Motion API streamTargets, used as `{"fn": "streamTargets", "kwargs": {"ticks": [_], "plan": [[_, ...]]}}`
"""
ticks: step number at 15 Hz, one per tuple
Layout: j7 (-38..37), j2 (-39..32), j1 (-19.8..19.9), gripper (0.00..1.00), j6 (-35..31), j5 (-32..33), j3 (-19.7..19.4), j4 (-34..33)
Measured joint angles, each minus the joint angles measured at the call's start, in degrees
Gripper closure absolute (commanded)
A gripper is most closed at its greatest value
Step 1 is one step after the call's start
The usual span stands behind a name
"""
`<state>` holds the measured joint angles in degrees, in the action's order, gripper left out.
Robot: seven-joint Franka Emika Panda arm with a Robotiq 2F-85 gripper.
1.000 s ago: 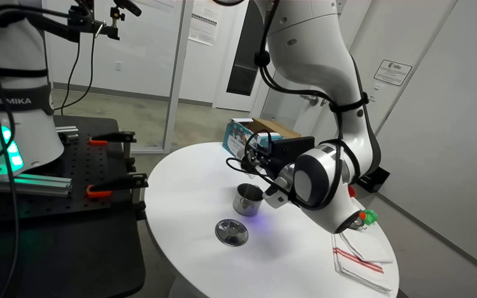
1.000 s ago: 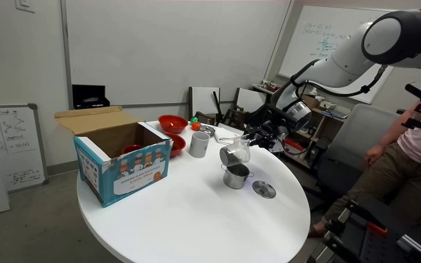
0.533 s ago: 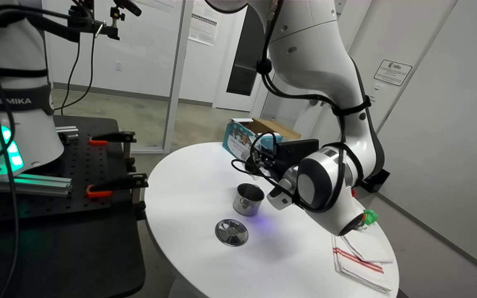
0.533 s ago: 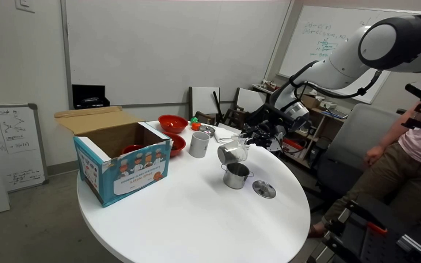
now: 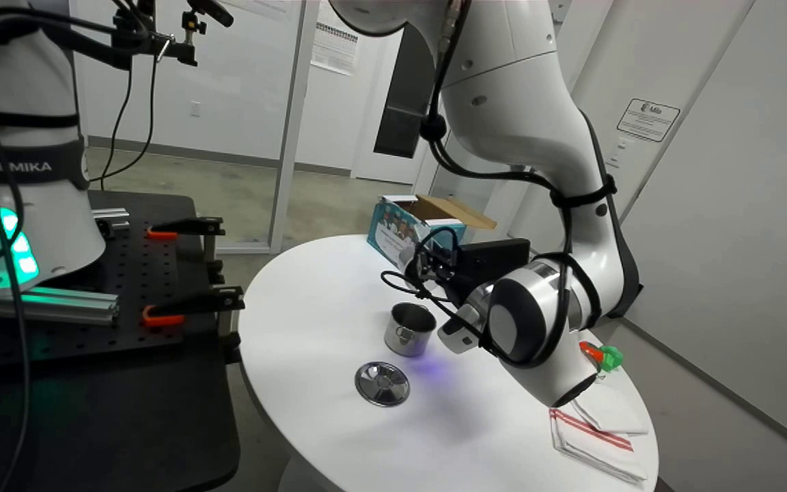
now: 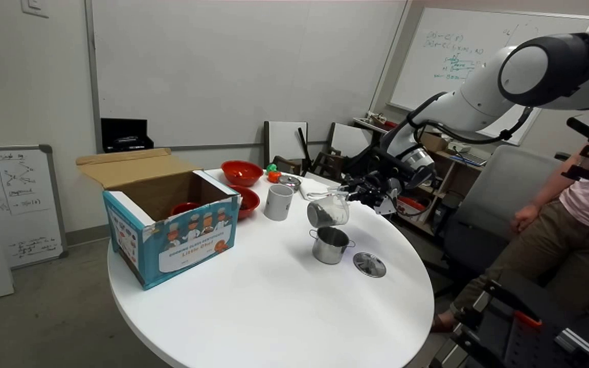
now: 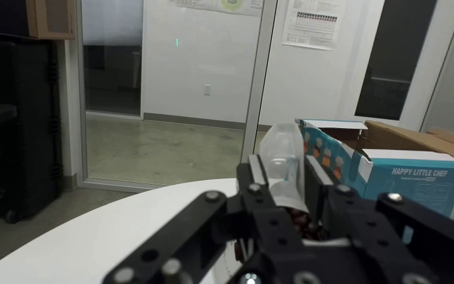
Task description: Remove the lid from the pot and put some of the object from the measuring cup into the pot, and put the lid back on
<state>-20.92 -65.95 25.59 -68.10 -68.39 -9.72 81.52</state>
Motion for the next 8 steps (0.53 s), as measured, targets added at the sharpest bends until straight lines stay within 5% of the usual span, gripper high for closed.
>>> {"fn": "streamTargets", "kwargs": {"ticks": [8], "plan": [[0.0,-1.73,0.6,0.93,2.57,-1.48,0.0,-1.47]]}}
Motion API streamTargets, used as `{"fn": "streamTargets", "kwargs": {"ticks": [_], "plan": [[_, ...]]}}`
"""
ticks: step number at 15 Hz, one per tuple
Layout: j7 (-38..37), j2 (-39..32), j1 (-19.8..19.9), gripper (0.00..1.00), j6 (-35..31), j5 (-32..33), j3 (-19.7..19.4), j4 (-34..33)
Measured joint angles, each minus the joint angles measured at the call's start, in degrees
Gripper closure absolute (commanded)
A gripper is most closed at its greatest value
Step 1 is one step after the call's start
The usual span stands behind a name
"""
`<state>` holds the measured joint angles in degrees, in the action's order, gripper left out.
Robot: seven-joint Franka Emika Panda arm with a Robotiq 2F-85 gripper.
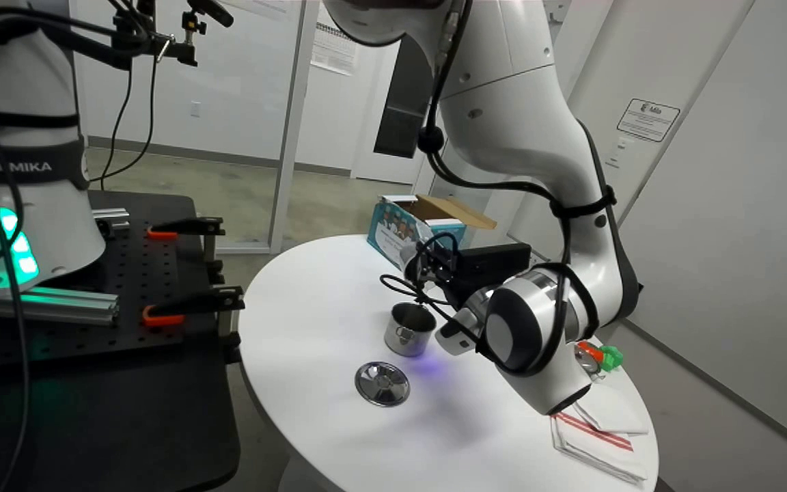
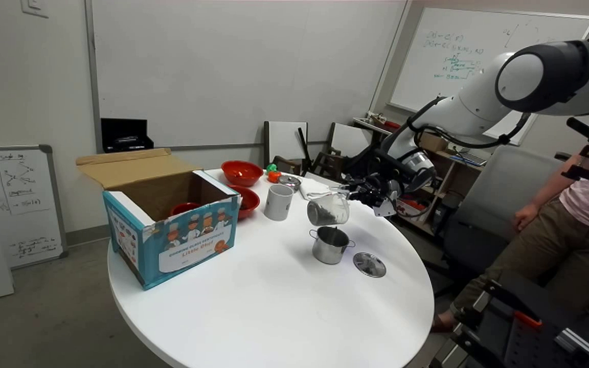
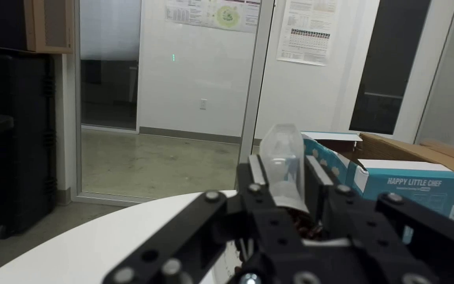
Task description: Remove the lid from the pot and put some of the object from the measuring cup into the pot, and put the lid back on
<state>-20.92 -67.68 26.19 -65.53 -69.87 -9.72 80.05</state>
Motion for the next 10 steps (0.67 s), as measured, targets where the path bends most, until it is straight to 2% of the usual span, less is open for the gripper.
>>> {"fn": "streamTargets", "kwargs": {"ticks": [10], "plan": [[0.0,-1.73,0.33,0.93,2.56,-1.27,0.02,-1.48]]}}
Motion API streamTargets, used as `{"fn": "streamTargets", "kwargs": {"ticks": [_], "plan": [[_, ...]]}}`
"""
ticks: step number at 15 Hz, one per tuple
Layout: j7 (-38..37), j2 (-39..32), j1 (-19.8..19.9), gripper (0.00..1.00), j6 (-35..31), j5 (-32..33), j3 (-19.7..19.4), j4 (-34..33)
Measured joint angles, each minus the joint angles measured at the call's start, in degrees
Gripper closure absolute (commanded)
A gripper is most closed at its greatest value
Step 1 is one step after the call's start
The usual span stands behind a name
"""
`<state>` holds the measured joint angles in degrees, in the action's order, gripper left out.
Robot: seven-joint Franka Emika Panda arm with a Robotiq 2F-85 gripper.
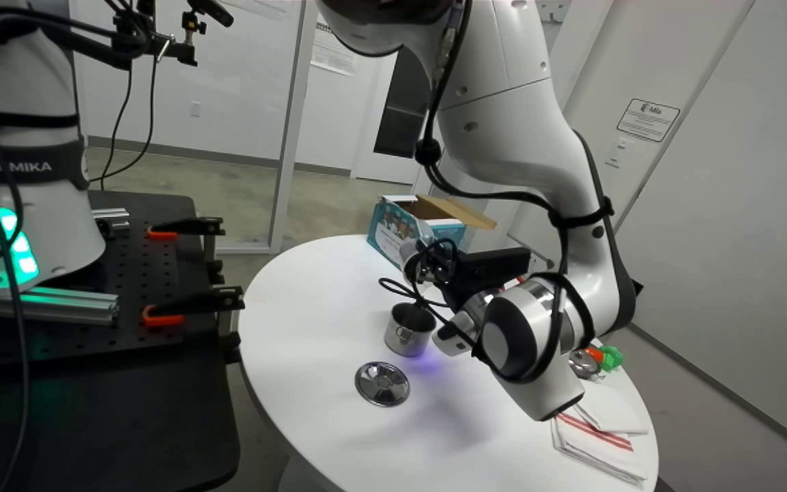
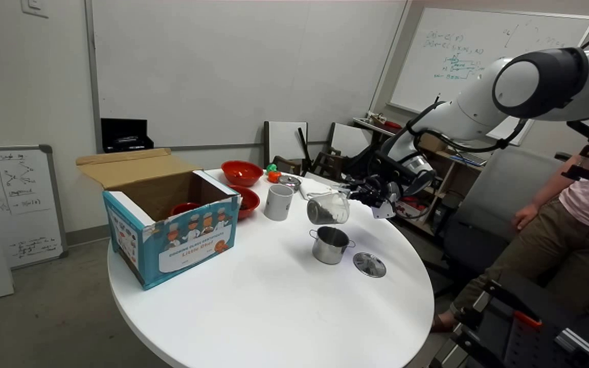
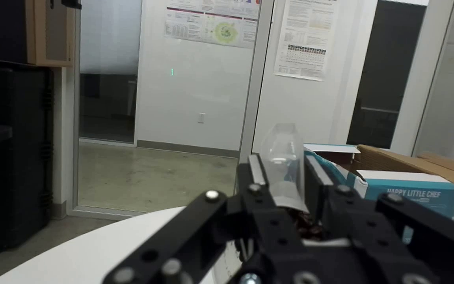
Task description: Remove the lid from the pot and put some of the object from the measuring cup into the pot, and put the lid back on
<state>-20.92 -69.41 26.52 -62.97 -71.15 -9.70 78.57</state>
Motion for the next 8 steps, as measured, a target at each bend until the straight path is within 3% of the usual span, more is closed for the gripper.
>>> {"fn": "streamTargets", "kwargs": {"ticks": [8], "plan": [[0.0,-1.03,0.11,0.93,2.34,-0.5,0.02,-0.8]]}}
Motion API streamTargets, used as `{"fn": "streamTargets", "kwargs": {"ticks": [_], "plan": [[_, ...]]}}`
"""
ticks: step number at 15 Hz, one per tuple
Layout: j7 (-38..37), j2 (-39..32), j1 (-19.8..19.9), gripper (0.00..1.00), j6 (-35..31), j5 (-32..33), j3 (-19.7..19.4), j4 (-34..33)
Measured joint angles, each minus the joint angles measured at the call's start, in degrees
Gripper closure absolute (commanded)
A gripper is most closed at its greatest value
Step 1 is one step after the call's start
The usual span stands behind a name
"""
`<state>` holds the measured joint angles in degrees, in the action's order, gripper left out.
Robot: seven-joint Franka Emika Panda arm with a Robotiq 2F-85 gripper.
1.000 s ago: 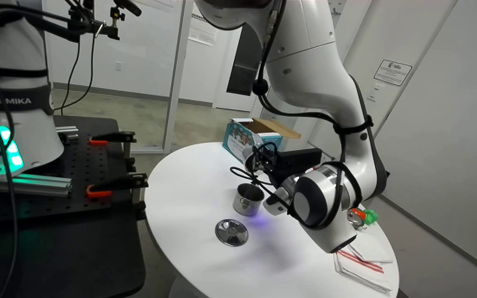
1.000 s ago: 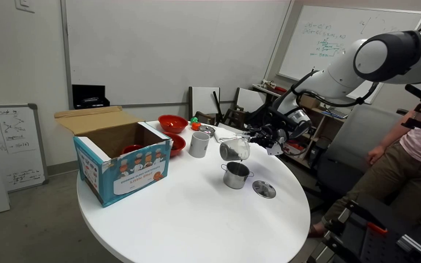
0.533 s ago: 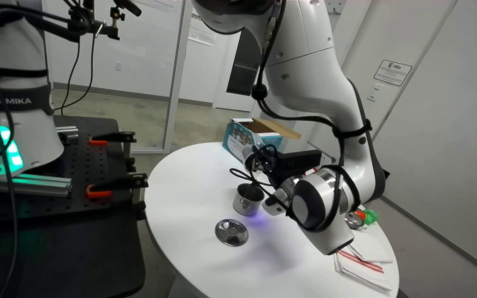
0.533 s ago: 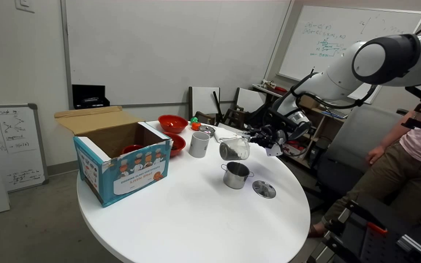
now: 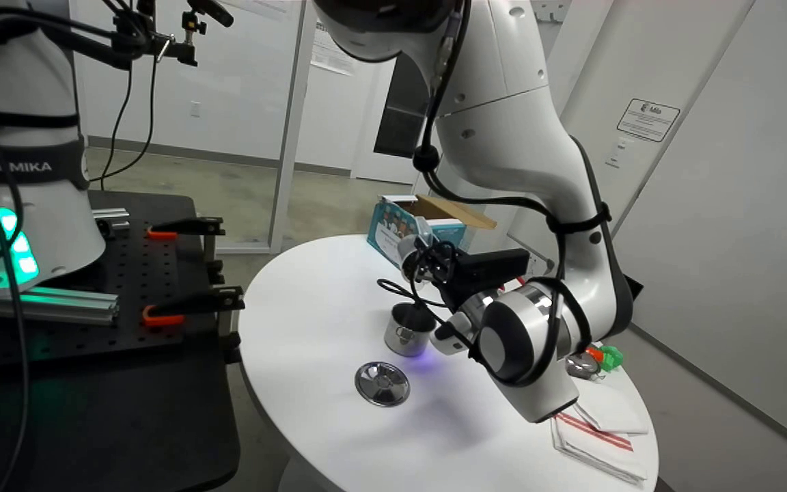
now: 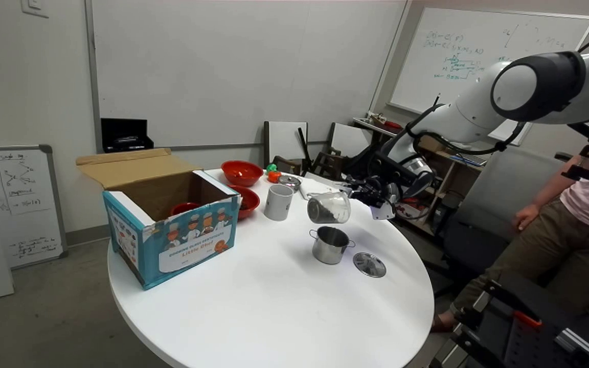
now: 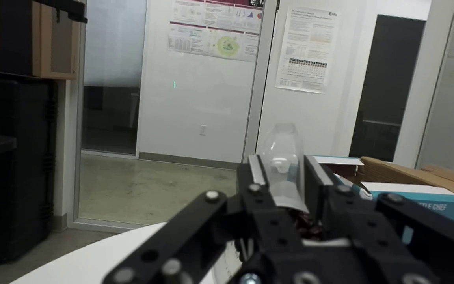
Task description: Remove the lid from the pot and put some of the object from the measuring cup into the pot, and put the lid back on
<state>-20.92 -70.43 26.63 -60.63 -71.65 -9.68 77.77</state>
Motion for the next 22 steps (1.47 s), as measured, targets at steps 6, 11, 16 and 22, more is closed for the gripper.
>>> {"fn": "streamTargets", "kwargs": {"ticks": [6,11,16,22], "plan": [[0.0,-1.05,0.3,0.93,2.22,-0.2,0.02,-1.05],[0.0,-1.73,0.5,0.93,3.19,-0.42,0.02,-2.05],[0.0,-2.17,0.95,0.93,4.83,-1.29,0.13,-2.23],[0.0,-3.6,1.5,0.93,6.34,-2.32,0.4,-2.84]]}}
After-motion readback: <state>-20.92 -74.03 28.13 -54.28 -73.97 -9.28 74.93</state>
